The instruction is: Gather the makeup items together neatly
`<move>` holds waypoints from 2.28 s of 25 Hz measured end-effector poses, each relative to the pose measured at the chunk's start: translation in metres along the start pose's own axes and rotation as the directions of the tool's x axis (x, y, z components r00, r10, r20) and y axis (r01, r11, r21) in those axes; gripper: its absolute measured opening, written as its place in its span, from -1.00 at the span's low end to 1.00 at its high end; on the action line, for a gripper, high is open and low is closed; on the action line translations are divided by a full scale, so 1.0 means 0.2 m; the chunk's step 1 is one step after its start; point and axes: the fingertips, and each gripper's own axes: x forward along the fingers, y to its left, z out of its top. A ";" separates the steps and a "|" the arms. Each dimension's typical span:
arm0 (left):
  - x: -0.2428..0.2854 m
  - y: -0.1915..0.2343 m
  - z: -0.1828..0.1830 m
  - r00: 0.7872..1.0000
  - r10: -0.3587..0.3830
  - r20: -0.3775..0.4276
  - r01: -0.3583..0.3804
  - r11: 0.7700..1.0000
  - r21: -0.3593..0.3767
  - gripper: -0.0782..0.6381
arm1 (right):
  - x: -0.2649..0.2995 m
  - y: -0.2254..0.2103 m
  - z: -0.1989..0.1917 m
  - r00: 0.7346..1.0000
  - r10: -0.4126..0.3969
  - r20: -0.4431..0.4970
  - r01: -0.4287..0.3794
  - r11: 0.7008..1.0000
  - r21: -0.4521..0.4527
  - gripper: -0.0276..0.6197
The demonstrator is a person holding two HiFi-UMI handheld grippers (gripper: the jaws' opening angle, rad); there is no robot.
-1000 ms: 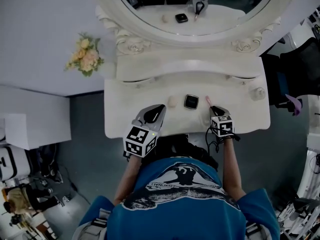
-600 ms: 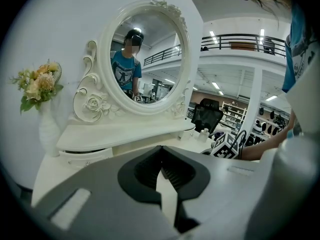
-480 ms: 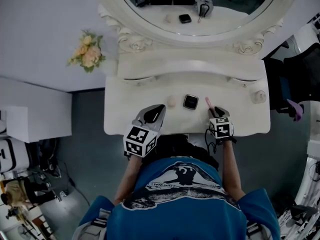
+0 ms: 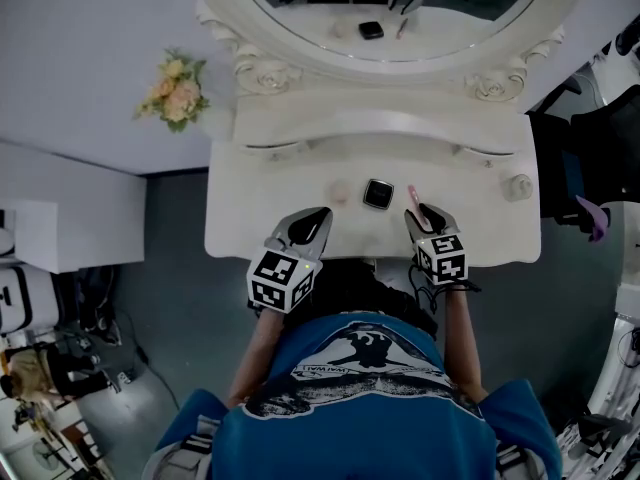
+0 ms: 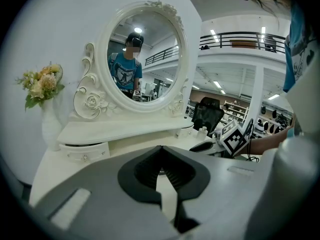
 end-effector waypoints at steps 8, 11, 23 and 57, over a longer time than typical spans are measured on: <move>-0.07 -0.07 -0.13 0.998 0.047 -0.036 -0.048 0.998 -0.039 -0.75 | -0.06 0.22 0.11 0.988 0.133 0.077 -0.128 0.989 -0.073 -0.48; -0.10 -0.08 -0.16 0.997 0.058 -0.049 -0.060 0.997 -0.042 -0.75 | -0.07 0.31 0.16 0.978 0.181 0.108 -0.171 0.980 -0.096 -0.48; -0.23 -0.01 -0.18 0.993 0.110 -0.029 -0.112 0.993 -0.048 -0.75 | -0.05 0.61 0.28 0.941 0.308 0.143 -0.285 0.945 -0.158 -0.48; -1.26 -0.41 -0.75 0.985 0.139 0.102 -0.128 0.987 -0.101 -0.75 | -0.66 1.60 -0.15 0.910 0.359 0.207 -0.300 0.915 -0.270 -0.84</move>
